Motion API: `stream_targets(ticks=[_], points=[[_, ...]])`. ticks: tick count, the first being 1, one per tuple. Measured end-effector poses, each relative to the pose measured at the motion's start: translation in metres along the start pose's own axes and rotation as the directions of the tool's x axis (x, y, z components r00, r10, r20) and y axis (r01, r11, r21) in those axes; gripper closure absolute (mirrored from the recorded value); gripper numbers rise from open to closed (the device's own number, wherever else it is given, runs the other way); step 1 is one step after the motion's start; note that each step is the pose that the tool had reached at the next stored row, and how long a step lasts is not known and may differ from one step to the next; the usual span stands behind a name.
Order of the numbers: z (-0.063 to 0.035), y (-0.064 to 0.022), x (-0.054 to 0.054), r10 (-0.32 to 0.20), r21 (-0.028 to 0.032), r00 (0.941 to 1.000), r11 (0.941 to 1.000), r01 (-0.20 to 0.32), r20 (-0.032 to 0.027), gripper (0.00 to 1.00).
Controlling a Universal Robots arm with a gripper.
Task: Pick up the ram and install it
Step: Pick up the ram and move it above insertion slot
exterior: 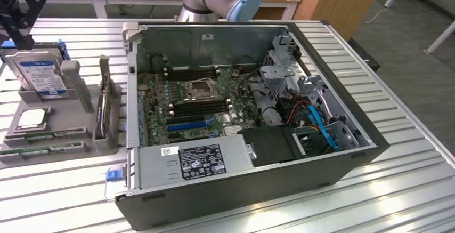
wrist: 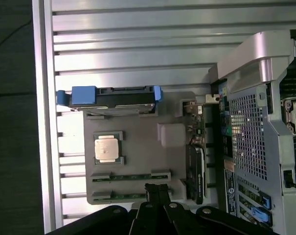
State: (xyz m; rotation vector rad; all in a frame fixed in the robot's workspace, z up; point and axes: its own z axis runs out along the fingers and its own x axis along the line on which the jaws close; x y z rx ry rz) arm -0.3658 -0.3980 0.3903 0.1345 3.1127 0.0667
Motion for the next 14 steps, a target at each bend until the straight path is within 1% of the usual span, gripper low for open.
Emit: stream_targets(ticks=[1,3,5,7,9,11,14], points=[[0.0001,0.0000,0.0010,-0.002,0.0000,1.0000,1.0000,0.002,0.0000,0.90],[0.0005,0.0000,0.0011,-0.033,-0.0007,0.9995,0.9995,0.033,-0.0013,0.90],[0.0011,-0.0001,0.0012,-0.070,-0.0016,0.9975,0.9975,0.070,-0.0031,0.90],[0.0020,-0.0001,0.0012,-0.106,-0.0026,0.9943,0.9943,0.106,-0.0046,0.90],[0.0034,-0.0002,0.0012,-0.142,-0.0037,0.9899,0.9899,0.142,-0.0059,0.90],[0.0055,-0.0003,0.0013,-0.177,-0.0048,0.9841,0.9841,0.177,-0.0073,0.90],[0.0089,-0.0004,0.0013,-0.232,-0.0065,0.9727,0.9728,0.232,-0.0094,0.90]])
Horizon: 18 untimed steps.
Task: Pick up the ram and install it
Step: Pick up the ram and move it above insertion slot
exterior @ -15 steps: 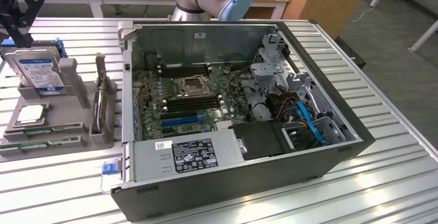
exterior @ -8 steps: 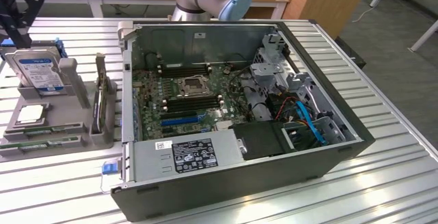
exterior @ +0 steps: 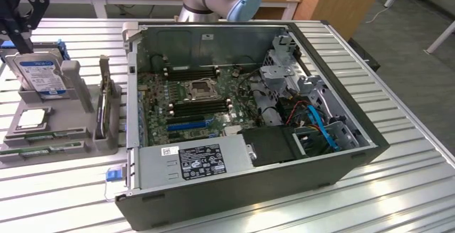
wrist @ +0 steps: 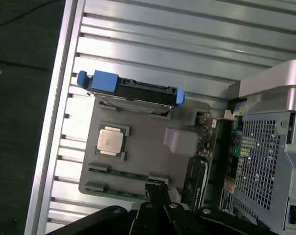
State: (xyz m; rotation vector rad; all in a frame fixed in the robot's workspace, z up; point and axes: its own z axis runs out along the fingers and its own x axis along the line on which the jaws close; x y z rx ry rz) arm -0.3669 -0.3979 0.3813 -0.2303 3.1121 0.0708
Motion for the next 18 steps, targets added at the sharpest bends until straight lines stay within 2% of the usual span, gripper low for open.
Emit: stream_targets(ticks=[5,9,14,18], points=[[0.0056,-0.0002,0.000,-0.091,-0.0023,0.9959,0.9959,0.091,-0.0039,0.90],[0.0099,-0.0004,0.000,-0.162,-0.0043,0.9868,0.9868,0.162,-0.0069,0.90],[0.0156,-0.0007,0.000,-0.251,-0.0073,0.9678,0.9679,0.251,-0.0102,0.90],[0.0200,-0.0009,0.000,-0.321,-0.0098,0.9469,0.9470,0.321,-0.0129,0.90]])
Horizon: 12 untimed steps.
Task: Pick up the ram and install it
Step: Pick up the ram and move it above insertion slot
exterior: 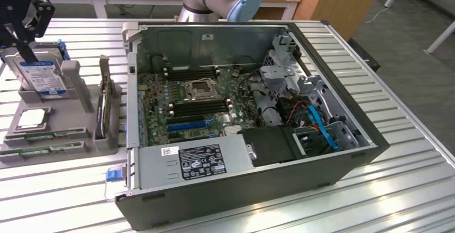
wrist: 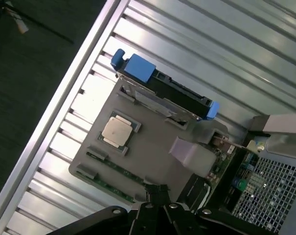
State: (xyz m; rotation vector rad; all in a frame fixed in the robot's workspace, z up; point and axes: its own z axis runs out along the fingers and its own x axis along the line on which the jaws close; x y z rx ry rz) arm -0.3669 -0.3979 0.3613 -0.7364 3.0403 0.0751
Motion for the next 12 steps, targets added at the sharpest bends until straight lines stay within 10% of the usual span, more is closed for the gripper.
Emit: stream_targets(ticks=[12], points=[[0.0152,-0.0007,0.000,-0.215,-0.0076,0.9765,0.9765,0.215,-0.0109,0.90]])
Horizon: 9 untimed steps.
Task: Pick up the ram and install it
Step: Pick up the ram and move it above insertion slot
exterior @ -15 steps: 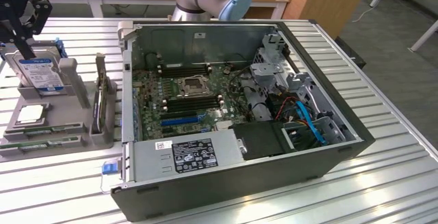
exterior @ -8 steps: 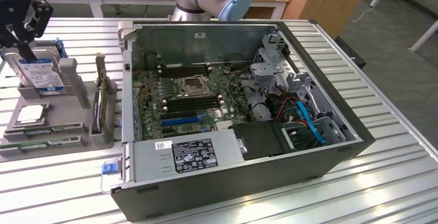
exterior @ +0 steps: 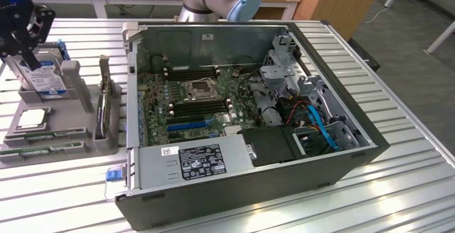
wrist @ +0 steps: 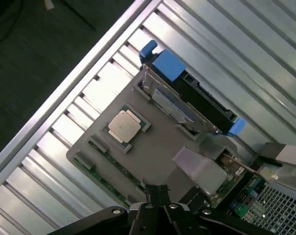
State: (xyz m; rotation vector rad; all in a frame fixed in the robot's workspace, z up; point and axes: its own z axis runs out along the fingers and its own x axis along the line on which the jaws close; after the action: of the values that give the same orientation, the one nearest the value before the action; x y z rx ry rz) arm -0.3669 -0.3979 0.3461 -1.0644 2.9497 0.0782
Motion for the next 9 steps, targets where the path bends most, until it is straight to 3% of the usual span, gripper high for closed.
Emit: stream_targets(ticks=[5,9], points=[[0.0066,-0.0003,0.000,-0.091,-0.0047,0.9959,0.9959,0.091,-0.0069,0.90],[0.0121,-0.0005,0.000,-0.163,-0.0110,0.9865,0.9865,0.163,-0.0140,0.90]])
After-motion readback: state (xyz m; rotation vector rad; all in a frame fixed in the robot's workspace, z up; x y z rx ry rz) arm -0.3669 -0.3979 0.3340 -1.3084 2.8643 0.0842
